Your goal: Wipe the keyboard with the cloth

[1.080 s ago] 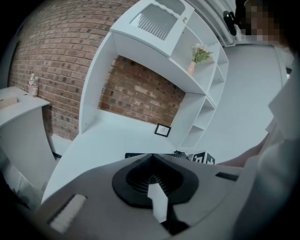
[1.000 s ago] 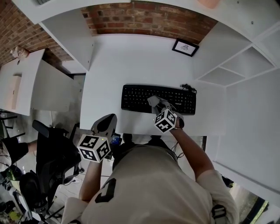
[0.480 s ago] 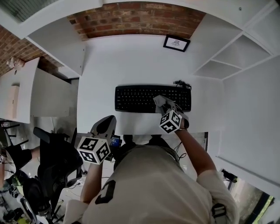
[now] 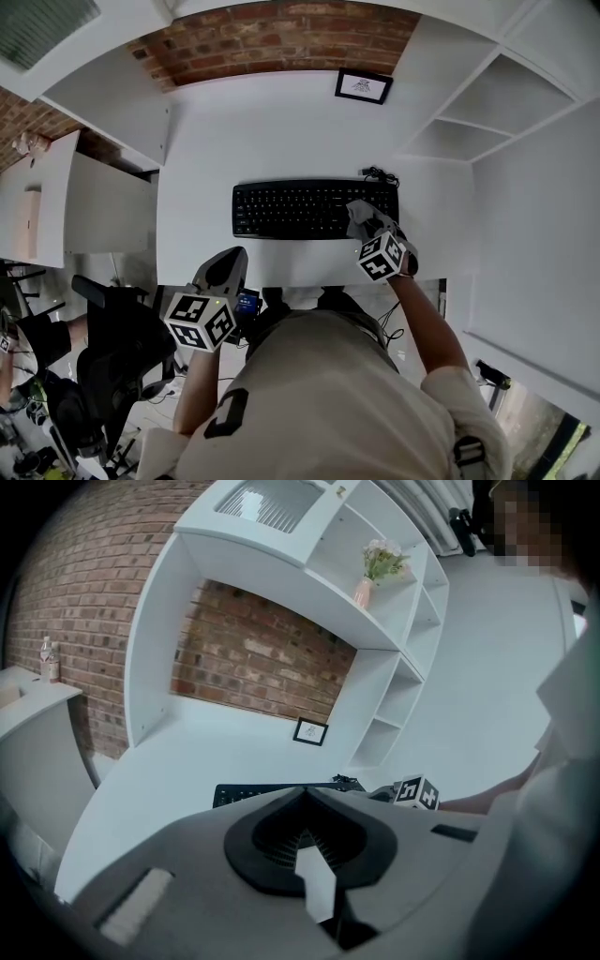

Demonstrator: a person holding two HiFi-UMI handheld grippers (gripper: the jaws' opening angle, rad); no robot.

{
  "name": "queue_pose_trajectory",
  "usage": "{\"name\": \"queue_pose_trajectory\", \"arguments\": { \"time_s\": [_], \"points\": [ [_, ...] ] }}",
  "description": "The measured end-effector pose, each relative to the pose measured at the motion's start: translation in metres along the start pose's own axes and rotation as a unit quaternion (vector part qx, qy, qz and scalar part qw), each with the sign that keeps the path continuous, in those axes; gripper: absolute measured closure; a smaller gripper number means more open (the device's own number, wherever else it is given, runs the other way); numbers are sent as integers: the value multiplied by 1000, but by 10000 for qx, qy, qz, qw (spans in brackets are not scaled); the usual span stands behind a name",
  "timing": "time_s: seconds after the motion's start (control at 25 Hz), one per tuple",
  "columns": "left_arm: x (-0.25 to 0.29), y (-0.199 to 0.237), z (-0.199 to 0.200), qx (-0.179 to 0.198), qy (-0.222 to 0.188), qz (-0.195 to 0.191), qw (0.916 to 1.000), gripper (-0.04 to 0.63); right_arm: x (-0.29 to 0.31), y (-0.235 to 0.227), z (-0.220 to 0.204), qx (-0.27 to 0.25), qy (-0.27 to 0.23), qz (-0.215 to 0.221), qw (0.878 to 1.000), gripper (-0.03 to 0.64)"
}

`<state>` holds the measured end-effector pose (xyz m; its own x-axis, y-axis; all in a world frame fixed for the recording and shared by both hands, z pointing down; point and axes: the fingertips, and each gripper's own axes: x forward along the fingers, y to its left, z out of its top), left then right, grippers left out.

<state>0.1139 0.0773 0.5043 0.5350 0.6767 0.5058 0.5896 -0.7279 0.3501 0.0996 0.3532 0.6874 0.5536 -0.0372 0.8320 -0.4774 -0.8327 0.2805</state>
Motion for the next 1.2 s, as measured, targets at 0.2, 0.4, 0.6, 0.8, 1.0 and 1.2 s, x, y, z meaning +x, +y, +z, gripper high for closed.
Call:
{"name": "queue_pose_trajectory", "arguments": {
  "time_s": [0.2,0.4,0.6,0.8,1.0,1.2],
  "points": [
    [8,-16,1,10,-40,109,9999,591,-7,-9,-12,-32,-162,118,9998,603],
    [12,-29,0,-6,-53,342,9994,591,-16,-29,-39,212,-273,124,9993,603],
    [21,-43,9,38,-129,548,9984,591,-21,-52,-63,361,-308,172,9987,603],
    [9,-43,8,105,-150,800,9966,591,-22,-64,-75,1087,-355,345,9928,603],
    [-2,-43,1,20,-210,983,9949,591,-30,-92,-94,1719,-332,256,9842,603],
    [-13,-42,-5,-62,-293,890,9956,591,-68,-79,-44,2301,-1082,714,9645,603]
  ]
}}
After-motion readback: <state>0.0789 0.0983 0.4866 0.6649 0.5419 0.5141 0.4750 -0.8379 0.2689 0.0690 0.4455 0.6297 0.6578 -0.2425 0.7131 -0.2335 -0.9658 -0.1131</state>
